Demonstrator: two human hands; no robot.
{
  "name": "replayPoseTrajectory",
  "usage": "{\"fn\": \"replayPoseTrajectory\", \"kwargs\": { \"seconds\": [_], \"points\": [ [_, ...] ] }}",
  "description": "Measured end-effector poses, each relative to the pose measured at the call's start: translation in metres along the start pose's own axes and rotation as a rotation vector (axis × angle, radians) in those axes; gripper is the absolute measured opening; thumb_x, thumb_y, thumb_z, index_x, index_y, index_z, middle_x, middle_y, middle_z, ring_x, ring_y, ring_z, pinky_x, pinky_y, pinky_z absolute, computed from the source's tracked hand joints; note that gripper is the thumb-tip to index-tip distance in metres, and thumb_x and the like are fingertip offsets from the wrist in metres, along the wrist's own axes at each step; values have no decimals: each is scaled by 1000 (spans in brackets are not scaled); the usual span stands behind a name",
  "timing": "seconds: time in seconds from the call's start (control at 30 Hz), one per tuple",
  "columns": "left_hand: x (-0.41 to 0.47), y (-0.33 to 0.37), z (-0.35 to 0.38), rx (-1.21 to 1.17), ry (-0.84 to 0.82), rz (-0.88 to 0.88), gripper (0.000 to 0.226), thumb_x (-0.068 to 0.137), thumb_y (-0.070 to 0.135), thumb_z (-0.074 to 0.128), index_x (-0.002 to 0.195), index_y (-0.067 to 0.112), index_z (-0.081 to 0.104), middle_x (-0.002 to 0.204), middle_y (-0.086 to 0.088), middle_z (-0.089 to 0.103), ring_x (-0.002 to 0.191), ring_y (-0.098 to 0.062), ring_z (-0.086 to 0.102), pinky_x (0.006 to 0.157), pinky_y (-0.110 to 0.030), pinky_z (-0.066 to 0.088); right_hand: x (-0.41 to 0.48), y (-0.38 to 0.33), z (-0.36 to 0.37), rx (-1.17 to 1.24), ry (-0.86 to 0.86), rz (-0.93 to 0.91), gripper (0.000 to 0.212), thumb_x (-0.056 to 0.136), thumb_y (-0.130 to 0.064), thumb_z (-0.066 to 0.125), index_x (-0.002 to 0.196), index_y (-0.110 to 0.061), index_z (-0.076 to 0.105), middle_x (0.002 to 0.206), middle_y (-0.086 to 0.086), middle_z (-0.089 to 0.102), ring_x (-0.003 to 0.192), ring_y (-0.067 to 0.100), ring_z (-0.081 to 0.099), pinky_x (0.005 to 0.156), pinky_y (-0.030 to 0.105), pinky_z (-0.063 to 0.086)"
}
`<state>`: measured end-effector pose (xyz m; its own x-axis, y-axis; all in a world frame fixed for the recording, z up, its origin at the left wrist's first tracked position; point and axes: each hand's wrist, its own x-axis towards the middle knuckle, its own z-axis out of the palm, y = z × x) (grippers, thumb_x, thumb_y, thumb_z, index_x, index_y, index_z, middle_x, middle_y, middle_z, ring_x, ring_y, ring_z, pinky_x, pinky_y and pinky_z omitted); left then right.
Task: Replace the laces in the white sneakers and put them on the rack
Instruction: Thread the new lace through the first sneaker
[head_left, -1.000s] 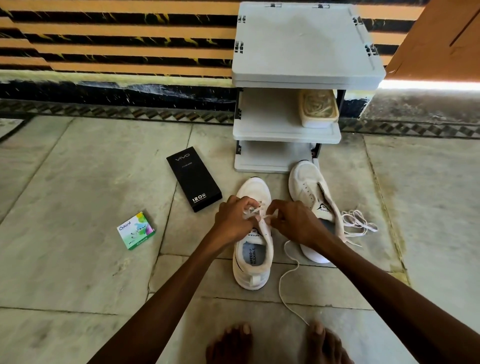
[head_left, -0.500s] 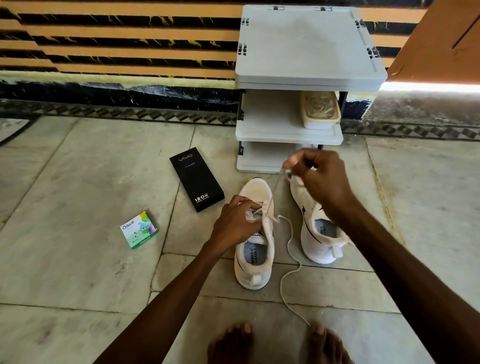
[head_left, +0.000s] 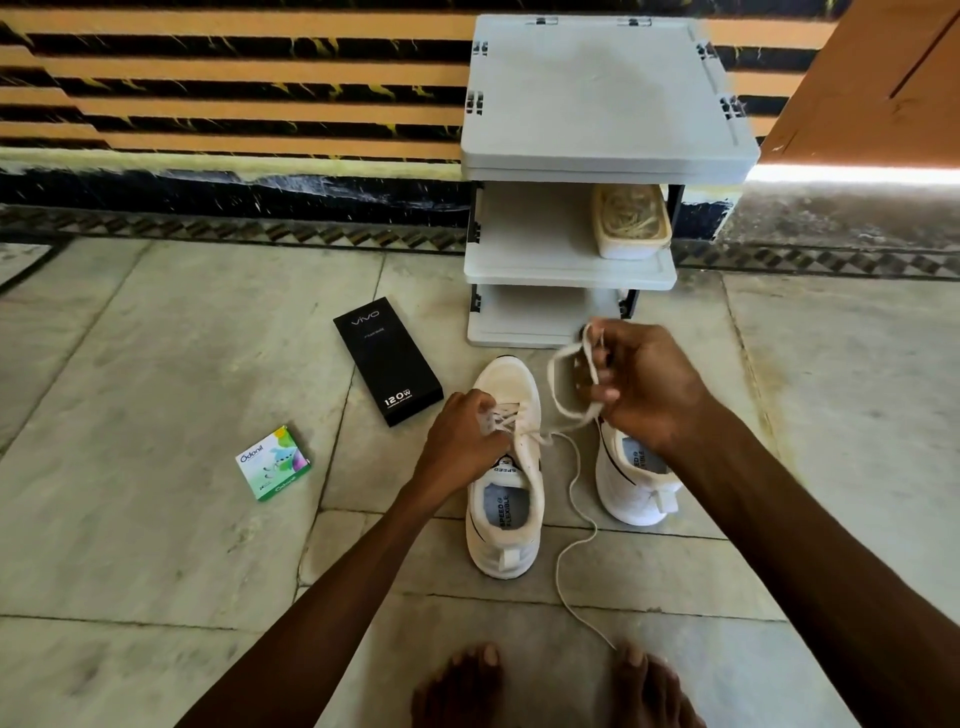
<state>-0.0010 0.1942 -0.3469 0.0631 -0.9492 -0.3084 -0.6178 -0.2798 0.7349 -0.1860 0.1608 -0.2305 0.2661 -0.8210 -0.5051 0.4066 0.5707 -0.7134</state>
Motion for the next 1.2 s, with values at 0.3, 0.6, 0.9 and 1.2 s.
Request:
{"fn": "replayPoseTrajectory", "kwargs": {
  "seconds": [0.3, 0.6, 0.9, 1.2],
  "points": [
    [0, -5, -2, -91, 16, -25, 34, 82, 20, 70, 115, 21, 60, 119, 1, 58, 104, -16, 60, 94, -41, 53, 16, 77, -43, -1602, 37, 247, 26, 94, -16, 50, 104, 1, 66, 87, 11, 60, 80, 28, 60, 60, 29, 43],
    [1, -6, -5, -83, -13, -25, 36, 82, 21, 72, 116, 21, 59, 121, 1, 57, 103, -15, 59, 93, -37, 53, 22, 72, -21, -1872, 302, -238, 28, 96, -33, 52, 109, -8, 59, 110, 12, 64, 98, 32, 63, 73, 33, 44],
    [1, -5, -3, -51, -9, -11, 36, 83, 21, 71, 117, 21, 58, 122, 0, 55, 104, -16, 58, 92, -36, 53, 52, 86, -21, -1414, 171, -139, 31, 86, -18, 67, 113, -18, 52, 103, 7, 69, 91, 23, 65, 75, 31, 49],
    [1, -4, 2, -17, 13, -40, 35, 83, 23, 71, 115, 23, 56, 121, -2, 56, 107, -18, 59, 91, -36, 53, 49, 81, -31, -1514, 109, -183, 18, 91, -14, 58, 109, -15, 64, 112, 8, 68, 102, 25, 63, 78, 29, 46]
  ]
}}
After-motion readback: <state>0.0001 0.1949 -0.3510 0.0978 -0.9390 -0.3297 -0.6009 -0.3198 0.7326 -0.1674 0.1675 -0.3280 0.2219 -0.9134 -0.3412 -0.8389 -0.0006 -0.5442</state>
